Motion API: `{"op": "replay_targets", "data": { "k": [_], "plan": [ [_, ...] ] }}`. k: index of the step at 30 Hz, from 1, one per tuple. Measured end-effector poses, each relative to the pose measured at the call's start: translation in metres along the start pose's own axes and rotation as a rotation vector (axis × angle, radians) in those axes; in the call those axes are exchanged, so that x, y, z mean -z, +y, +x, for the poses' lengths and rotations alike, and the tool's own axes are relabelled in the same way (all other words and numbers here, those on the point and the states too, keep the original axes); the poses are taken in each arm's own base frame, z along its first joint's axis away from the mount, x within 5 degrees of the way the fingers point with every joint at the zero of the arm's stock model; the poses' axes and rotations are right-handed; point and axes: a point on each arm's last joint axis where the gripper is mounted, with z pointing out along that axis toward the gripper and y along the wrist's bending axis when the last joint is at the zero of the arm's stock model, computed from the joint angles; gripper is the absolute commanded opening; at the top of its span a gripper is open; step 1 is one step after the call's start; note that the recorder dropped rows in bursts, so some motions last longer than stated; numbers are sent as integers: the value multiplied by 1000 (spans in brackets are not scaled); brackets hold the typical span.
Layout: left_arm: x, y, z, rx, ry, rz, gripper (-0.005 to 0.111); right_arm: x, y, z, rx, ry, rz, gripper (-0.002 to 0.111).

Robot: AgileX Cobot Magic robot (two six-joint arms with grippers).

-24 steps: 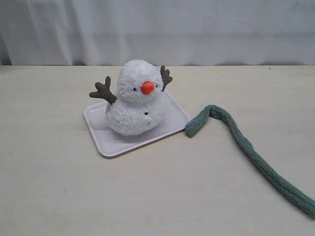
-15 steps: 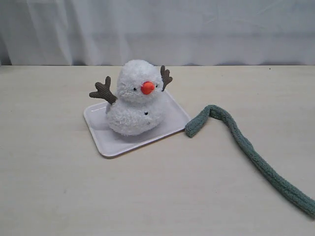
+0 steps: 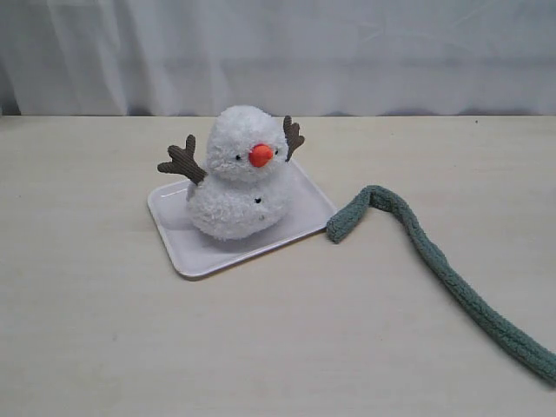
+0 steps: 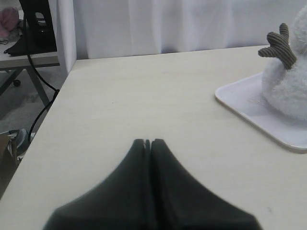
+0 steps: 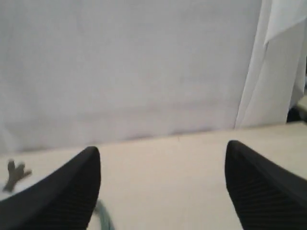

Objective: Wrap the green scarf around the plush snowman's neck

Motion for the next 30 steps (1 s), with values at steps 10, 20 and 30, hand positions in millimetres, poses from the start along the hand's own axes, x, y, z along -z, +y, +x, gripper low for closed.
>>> {"op": "replay_targets", "data": {
  "k": [10,20,30],
  "plan": [
    [0,0,0,0,0,0,0,-131,28,76,246,809,-229,69],
    [0,0,0,0,0,0,0,-170,38,125,341,1021,-401,69],
    [0,0,0,0,0,0,0,-186,36,172,424,1123,-461,69]
  ]
}}
